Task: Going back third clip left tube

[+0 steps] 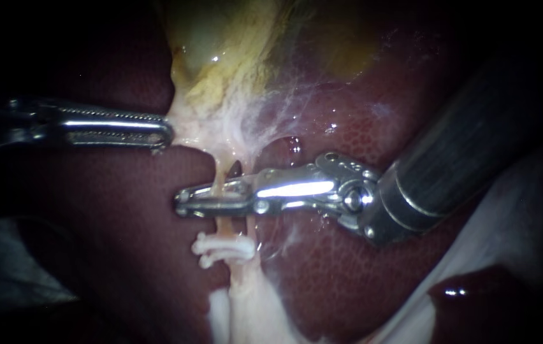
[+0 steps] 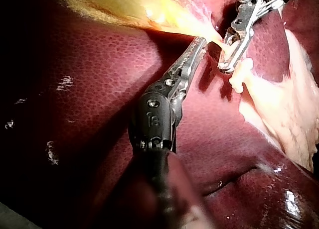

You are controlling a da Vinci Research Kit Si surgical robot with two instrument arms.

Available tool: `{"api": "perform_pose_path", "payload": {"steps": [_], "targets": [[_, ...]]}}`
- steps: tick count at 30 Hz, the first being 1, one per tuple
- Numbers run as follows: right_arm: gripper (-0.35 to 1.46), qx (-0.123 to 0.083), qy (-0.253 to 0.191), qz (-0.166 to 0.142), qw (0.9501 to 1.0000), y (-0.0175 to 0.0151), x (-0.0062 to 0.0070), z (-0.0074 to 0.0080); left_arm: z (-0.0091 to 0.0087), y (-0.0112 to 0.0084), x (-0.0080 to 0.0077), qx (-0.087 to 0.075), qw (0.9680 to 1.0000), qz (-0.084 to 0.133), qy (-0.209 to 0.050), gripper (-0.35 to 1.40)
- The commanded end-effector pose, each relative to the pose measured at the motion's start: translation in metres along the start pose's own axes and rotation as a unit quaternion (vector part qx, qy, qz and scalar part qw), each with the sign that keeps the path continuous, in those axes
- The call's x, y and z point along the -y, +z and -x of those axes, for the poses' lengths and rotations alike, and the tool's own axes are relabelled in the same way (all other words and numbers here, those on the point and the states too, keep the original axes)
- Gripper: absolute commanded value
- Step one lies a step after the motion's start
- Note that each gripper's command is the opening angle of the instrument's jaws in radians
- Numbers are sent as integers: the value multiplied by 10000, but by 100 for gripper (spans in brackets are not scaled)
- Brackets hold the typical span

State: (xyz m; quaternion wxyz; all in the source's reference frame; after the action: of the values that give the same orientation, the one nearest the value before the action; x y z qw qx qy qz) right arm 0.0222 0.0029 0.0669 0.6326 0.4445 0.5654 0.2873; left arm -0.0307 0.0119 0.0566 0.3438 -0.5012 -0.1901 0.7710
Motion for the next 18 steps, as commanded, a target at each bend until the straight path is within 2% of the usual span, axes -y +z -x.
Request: {"api": "perform_pose_path", "payload": {"steps": [1, 3, 4, 6, 9, 12, 13, 16, 18], "targets": [[-19, 2, 0, -7, 10000, 0, -1, 0, 0, 0, 0, 1, 10000, 1, -1, -35], [20, -6, -88, 13, 10000, 2, -2, -1, 0, -1, 0, 1, 10000, 3, -1, -35], [34, -33, -88, 73, 9999, 4, -3, -1, -1, -1, 0, 1, 10000, 4, -2, -35], [45, -129, -177, 295, 9993, 8, -5, -3, -1, -1, 0, 2, 10000, 4, -2, -35], [47, -177, -353, 435, 9983, 9, -7, -3, -1, -1, 0, 2, 10000, 4, -2, -35], [49, -188, -608, 767, 9950, 8, -12, -4, -1, -1, 0, 2, 10000, 4, -2, -35], [50, -99, -801, 976, 9919, 7, -14, -4, -1, -1, 0, 2, 10000, 5, -2, -35], [50, 215, -1118, 1318, 9847, 2, -18, -3, -1, -2, 0, 2, 10000, 6, -2, -35], [50, 219, -1196, 1468, 9817, -1, -19, -3, 0, -2, 0, 2, 10000, 7, -1, -35]]}}
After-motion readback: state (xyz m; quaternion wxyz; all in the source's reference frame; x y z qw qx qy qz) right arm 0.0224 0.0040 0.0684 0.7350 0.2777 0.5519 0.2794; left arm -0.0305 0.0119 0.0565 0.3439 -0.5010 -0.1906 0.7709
